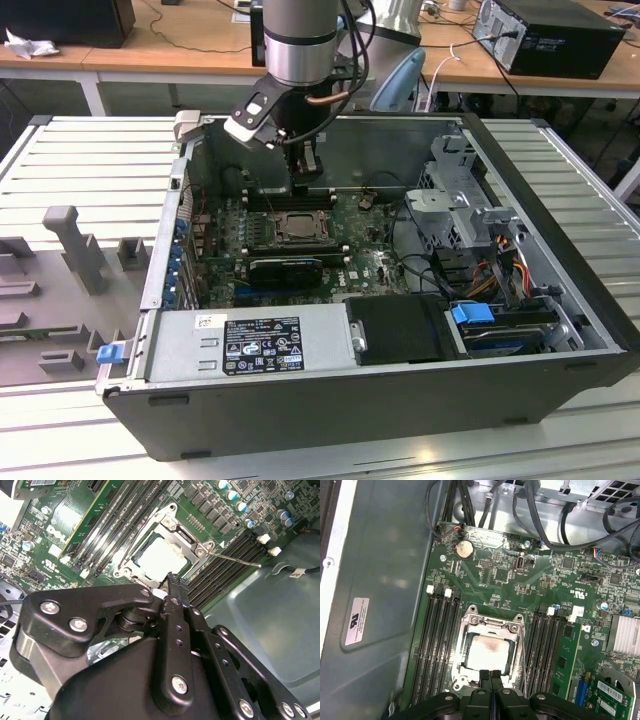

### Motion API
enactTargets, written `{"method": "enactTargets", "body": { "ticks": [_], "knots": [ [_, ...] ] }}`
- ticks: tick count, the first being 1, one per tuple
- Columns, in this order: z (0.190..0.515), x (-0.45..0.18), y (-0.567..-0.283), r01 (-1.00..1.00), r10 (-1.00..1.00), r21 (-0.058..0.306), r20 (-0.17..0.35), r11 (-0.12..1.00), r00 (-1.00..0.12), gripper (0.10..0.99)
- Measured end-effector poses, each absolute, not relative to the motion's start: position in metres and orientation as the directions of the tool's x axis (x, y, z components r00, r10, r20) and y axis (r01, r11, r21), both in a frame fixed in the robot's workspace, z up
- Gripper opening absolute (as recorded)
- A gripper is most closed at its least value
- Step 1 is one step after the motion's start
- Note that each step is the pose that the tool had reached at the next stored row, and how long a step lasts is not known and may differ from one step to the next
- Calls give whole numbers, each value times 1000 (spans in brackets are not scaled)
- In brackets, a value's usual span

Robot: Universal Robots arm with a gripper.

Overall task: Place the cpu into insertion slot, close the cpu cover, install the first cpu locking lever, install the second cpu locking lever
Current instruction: 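Install the first cpu locking lever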

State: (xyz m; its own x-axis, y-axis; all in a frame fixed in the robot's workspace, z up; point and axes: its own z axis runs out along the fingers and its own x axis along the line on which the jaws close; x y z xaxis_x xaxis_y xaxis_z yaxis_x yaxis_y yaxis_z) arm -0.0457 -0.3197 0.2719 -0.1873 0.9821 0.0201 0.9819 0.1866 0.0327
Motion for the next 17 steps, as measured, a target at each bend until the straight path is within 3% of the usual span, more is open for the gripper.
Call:
{"method": "enactTargets", "body": {
  "ticks": [17],
  "knots": [
    [272, -46, -320, 973, 973, 33, 20, 230, -230, 106]
  ]
}}
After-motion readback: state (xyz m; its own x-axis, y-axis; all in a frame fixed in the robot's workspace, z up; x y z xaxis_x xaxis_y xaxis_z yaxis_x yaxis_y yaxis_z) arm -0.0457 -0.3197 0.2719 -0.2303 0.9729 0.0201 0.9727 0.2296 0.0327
